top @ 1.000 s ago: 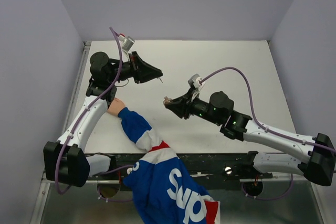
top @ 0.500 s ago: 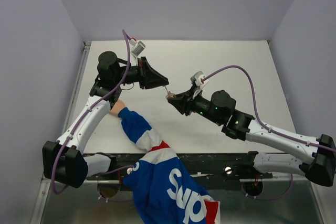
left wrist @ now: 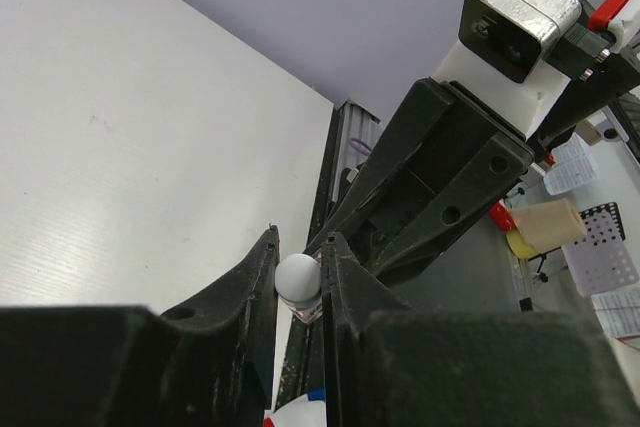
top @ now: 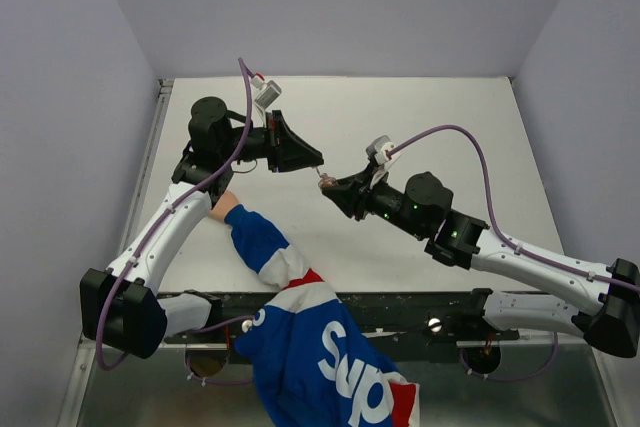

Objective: Paint the nails

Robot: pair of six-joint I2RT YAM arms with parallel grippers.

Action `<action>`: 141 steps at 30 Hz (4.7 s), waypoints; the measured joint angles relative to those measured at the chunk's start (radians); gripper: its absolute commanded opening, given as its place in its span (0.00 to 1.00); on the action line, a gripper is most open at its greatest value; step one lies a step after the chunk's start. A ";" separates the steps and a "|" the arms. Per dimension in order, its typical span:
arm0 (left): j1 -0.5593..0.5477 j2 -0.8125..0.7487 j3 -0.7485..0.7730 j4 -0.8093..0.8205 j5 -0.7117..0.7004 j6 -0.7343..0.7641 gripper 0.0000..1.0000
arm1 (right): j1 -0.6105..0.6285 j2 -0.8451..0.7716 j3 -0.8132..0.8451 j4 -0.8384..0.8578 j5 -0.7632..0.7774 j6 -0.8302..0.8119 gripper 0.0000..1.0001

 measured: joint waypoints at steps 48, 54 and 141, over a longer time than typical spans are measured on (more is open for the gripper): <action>-0.005 -0.006 0.001 -0.020 -0.026 0.018 0.00 | 0.000 0.007 -0.001 -0.024 0.000 0.001 0.01; -0.005 -0.006 0.001 -0.019 -0.026 0.013 0.00 | 0.000 0.013 -0.001 -0.024 0.000 0.001 0.01; -0.193 0.002 -0.102 0.199 -0.203 -0.056 0.66 | 0.006 -0.121 -0.080 0.035 0.115 0.010 0.01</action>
